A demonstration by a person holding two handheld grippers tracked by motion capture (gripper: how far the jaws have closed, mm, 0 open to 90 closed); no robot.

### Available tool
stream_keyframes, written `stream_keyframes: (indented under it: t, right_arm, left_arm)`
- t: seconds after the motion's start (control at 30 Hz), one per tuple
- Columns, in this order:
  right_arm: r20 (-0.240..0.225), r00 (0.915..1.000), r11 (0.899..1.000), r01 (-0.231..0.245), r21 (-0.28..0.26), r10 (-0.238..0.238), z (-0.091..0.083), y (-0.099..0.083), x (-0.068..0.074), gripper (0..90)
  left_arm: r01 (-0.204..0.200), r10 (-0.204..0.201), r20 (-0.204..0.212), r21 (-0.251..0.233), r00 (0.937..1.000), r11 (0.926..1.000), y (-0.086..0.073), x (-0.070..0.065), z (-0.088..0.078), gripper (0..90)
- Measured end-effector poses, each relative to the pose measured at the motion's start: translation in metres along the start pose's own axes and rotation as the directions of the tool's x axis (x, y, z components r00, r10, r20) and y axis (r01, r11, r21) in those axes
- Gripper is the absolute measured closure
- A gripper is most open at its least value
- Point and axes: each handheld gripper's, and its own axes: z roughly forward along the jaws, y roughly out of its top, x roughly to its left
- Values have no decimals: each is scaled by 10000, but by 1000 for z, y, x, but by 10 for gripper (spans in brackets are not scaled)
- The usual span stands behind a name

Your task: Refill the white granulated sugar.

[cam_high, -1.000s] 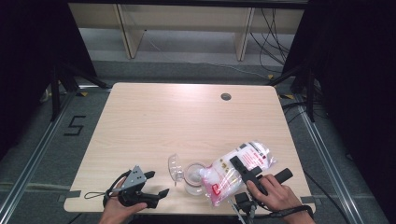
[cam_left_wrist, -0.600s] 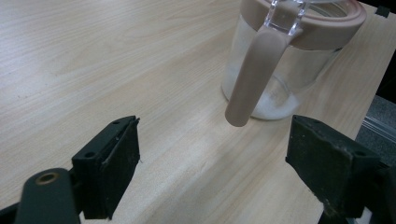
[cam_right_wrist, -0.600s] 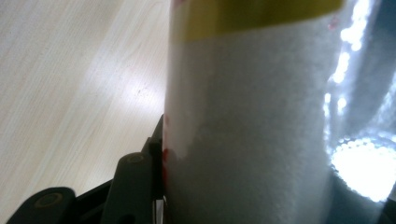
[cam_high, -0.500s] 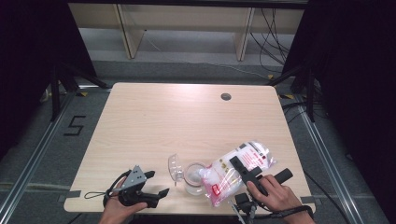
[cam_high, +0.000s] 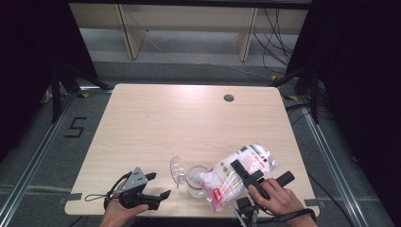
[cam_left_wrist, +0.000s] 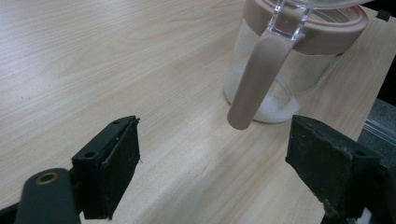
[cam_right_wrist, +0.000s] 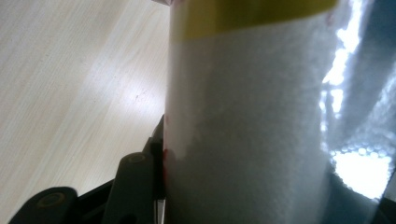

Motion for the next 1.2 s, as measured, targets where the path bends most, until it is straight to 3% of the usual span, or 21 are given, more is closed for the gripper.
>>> stream_keyframes:
  t: [0.13, 0.17, 0.2, 0.37, 0.77, 0.93, 1.07, 1.13, 1.2]
  right_arm:
    - [33, 10000, 10000, 87, -2, -87, 1, -1, 0, 569]
    - [13, 9996, 9996, 287, -20, -287, 1, -2, -1, 569]
    - [37, 9993, 9993, 369, -29, -369, 1, -2, -2, 570]
    - [23, 9994, 9994, 353, -10, -353, 0, -3, -2, 572]
    - [80, 9995, 9995, 303, 26, -303, -2, -4, -2, 579]
    - [100, 9992, 9993, 380, -35, -379, -2, -5, -2, 582]
    - [139, 9992, 9993, 381, -64, -380, -2, -6, -1, 583]
    - [66, 9989, 9989, 457, -53, -456, -3, -6, -2, 584]
    - [122, 9991, 9992, 404, -14, -404, -3, -7, -2, 585]
  left_arm:
    - [-145, 145, 26, -18, 9999, 9999, 0, 0, 0, 167]
    - [59, -59, 3, -3, 10000, 10000, 0, -1, 0, 167]
    - [-52, 52, 9, 25, 10000, 10000, 0, 0, -1, 167]
    - [-190, 190, 6, 40, 9998, 9998, 0, 1, -1, 167]
    - [-71, 71, -6, -31, 10000, 10000, 1, 1, 0, 167]
    - [226, -226, 38, -132, 9997, 9997, 0, 0, 1, 167]
    - [63, -62, 15, -73, 10000, 10000, 1, 1, 0, 167]
    - [213, -213, 15, -132, 9998, 9997, 0, 0, 0, 167]
    - [5, -5, -8, -30, 10000, 10000, 1, 1, -1, 167]
